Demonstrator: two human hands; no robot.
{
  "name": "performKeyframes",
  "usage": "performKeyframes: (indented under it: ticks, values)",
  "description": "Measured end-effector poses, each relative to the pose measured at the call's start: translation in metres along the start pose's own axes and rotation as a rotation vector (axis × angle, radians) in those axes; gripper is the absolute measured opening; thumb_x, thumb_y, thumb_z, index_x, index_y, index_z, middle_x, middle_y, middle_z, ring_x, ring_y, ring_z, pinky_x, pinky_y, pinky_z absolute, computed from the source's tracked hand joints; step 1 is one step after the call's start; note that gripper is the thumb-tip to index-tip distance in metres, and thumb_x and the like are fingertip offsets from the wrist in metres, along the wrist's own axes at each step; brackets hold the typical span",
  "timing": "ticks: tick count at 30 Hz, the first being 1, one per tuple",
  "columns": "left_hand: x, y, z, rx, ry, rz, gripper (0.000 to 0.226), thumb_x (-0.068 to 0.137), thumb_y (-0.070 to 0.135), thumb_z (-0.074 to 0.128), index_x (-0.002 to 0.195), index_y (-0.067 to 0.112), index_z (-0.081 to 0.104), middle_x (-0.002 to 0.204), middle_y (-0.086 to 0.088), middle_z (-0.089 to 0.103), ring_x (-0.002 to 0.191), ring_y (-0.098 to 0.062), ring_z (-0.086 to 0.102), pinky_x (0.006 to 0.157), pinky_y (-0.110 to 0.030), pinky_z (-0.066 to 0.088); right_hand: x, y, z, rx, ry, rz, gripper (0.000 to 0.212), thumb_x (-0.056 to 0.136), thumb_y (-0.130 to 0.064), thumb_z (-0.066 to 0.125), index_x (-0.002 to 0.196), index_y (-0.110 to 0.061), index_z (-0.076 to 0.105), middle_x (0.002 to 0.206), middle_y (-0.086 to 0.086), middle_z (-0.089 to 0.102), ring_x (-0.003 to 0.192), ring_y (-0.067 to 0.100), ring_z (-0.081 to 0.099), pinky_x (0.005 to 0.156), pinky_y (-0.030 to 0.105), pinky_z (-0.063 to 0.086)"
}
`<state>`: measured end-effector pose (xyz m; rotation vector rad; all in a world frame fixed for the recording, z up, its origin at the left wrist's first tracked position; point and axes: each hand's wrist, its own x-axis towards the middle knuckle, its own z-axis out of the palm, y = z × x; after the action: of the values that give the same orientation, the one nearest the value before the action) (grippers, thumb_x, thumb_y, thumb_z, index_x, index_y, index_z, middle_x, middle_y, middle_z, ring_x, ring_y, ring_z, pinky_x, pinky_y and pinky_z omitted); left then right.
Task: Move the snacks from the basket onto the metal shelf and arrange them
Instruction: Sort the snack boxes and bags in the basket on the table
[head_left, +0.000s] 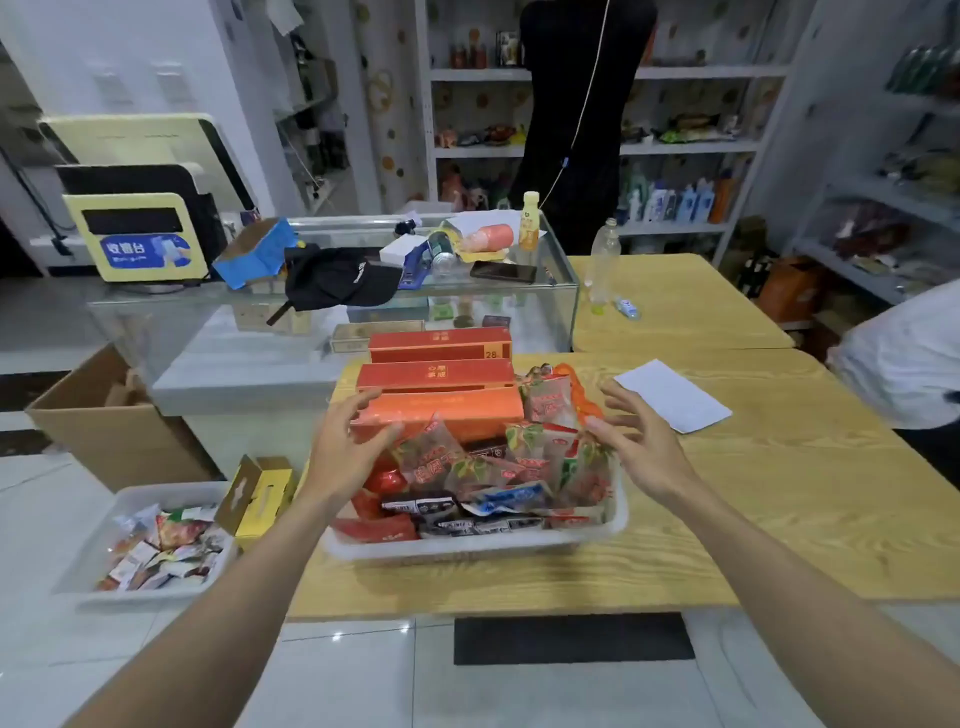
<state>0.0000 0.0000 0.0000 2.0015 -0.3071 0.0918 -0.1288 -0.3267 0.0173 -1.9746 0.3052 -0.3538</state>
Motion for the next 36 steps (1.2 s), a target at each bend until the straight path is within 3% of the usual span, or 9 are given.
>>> performKeyframes:
  ticks: [6,13,17,19,23,27,30,33,36]
  values:
    - [0.037,-0.043,-0.001,0.015,0.012,-0.162,0.036,0.083,0.046,0.070,0.114,0.055,0.052,0.138,0.003,0.043,0.132,-0.020,0.037,0.108,-0.058,0.035,0.038,0.039,0.002,-0.068,0.039,0.170,0.046,0.089,-0.046,0.064,0.132,-0.037,0.051,0.128,-0.014,0.048,0.121,0.013,0.048,0.100,0.052,0.047]
    - [0.044,-0.064,-0.002,-0.065,-0.051,-0.203,0.061,0.075,0.064,0.067,0.132,0.053,0.046,0.150,0.009,0.037,0.136,-0.017,0.035,0.108,-0.054,0.035,0.073,0.068,0.013,-0.084,-0.098,0.247,0.063,0.079,-0.053,0.070,0.136,-0.036,0.051,0.148,-0.004,0.041,0.133,0.020,0.039,0.101,0.039,0.036]
    - [0.045,-0.068,-0.001,-0.094,-0.066,-0.263,0.072,0.070,0.069,0.066,0.136,0.052,0.041,0.154,0.010,0.032,0.138,-0.015,0.031,0.110,-0.054,0.033,0.088,0.072,0.014,-0.044,-0.177,0.302,0.082,0.063,-0.062,0.080,0.136,-0.035,0.051,0.136,-0.003,0.051,0.119,0.020,0.051,0.087,0.040,0.051]
    - [0.043,-0.073,0.001,-0.093,-0.070,-0.288,0.080,0.065,0.077,0.063,0.136,0.051,0.040,0.154,0.008,0.031,0.139,-0.016,0.031,0.110,-0.053,0.033,0.091,0.073,0.015,-0.031,-0.221,0.327,0.077,0.065,-0.056,0.076,0.135,-0.035,0.051,0.131,-0.003,0.051,0.112,0.019,0.054,0.078,0.034,0.050]
    - [0.048,-0.095,0.003,-0.046,-0.075,-0.364,0.094,0.061,0.086,0.058,0.141,0.040,0.044,0.151,0.001,0.036,0.140,-0.023,0.033,0.110,-0.060,0.031,0.096,0.082,0.016,-0.021,-0.267,0.369,0.070,0.070,-0.056,0.072,0.135,-0.040,0.050,0.131,-0.006,0.045,0.118,0.021,0.048,0.090,0.039,0.044]
    - [0.050,-0.116,0.001,-0.068,-0.130,-0.400,0.098,0.060,0.086,0.063,0.141,0.035,0.046,0.143,0.000,0.050,0.132,-0.025,0.045,0.107,-0.058,0.037,0.094,0.088,0.019,0.028,-0.258,0.389,0.057,0.071,-0.058,0.066,0.125,-0.041,0.056,0.133,-0.002,0.052,0.115,0.021,0.054,0.078,0.031,0.046]
    - [0.050,-0.117,0.001,-0.103,-0.128,-0.404,0.100,0.056,0.085,0.066,0.136,0.027,0.052,0.139,-0.005,0.055,0.128,-0.030,0.049,0.106,-0.059,0.039,0.095,0.095,0.020,0.062,-0.232,0.381,0.050,0.070,-0.057,0.067,0.117,-0.041,0.059,0.131,0.001,0.056,0.111,0.019,0.057,0.079,0.031,0.049]
    - [0.049,-0.112,0.002,-0.143,-0.146,-0.388,0.093,0.056,0.080,0.071,0.136,0.035,0.052,0.139,-0.002,0.054,0.127,-0.027,0.050,0.103,-0.058,0.042,0.097,0.101,0.025,0.059,-0.218,0.365,0.048,0.071,-0.055,0.068,0.117,-0.040,0.060,0.126,-0.002,0.056,0.110,0.019,0.056,0.088,0.037,0.047]
    - [0.047,-0.114,0.002,-0.187,-0.124,-0.380,0.091,0.054,0.072,0.080,0.135,0.040,0.052,0.139,0.000,0.053,0.125,-0.024,0.051,0.099,-0.056,0.047,0.098,0.105,0.030,0.104,-0.179,0.352,0.051,0.069,-0.050,0.071,0.117,-0.034,0.062,0.121,-0.002,0.058,0.103,0.016,0.058,0.083,0.037,0.049]
